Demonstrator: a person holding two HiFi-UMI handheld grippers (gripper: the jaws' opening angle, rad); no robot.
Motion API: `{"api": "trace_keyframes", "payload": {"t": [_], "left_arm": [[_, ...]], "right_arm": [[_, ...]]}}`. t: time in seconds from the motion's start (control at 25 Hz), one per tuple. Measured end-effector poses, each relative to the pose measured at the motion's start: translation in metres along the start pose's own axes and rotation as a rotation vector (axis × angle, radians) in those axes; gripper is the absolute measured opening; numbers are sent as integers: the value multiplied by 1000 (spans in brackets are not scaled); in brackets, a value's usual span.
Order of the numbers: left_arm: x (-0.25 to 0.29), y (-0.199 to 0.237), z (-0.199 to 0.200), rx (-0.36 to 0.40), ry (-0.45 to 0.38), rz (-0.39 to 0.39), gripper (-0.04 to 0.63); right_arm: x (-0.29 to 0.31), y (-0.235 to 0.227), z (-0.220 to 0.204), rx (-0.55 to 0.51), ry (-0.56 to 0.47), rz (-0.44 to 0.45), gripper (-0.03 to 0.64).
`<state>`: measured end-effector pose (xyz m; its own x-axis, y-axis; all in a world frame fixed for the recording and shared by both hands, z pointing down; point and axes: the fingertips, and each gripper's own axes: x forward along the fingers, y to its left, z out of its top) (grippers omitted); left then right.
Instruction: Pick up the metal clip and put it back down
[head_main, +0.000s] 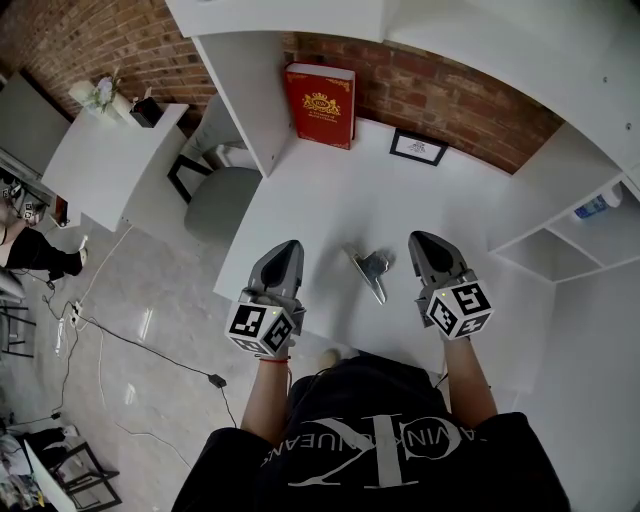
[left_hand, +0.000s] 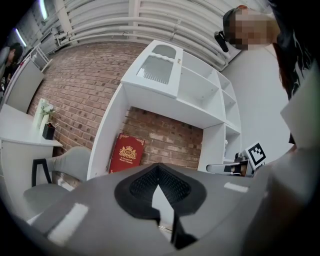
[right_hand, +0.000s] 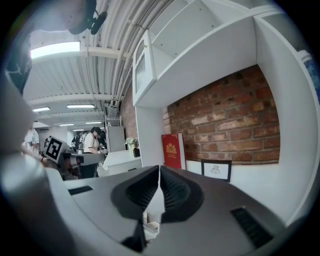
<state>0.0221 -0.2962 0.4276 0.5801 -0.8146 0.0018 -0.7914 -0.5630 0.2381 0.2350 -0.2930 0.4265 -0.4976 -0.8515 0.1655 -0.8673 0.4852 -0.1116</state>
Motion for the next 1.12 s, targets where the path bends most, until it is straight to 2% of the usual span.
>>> {"api": "trace_keyframes", "payload": {"t": [0.2,0.48,1.12], "left_arm": [[1,0,14,28,-28,-1,11],[-1,2,32,52,-65,8,11],[-3,8,27,60,-64,44,11]], "right_arm": [[-3,1,15,-18,-47,-7,18],[-5,3,26,-78,-61,-11,18],[-5,-2,27,-72,-71,-27,18]]}}
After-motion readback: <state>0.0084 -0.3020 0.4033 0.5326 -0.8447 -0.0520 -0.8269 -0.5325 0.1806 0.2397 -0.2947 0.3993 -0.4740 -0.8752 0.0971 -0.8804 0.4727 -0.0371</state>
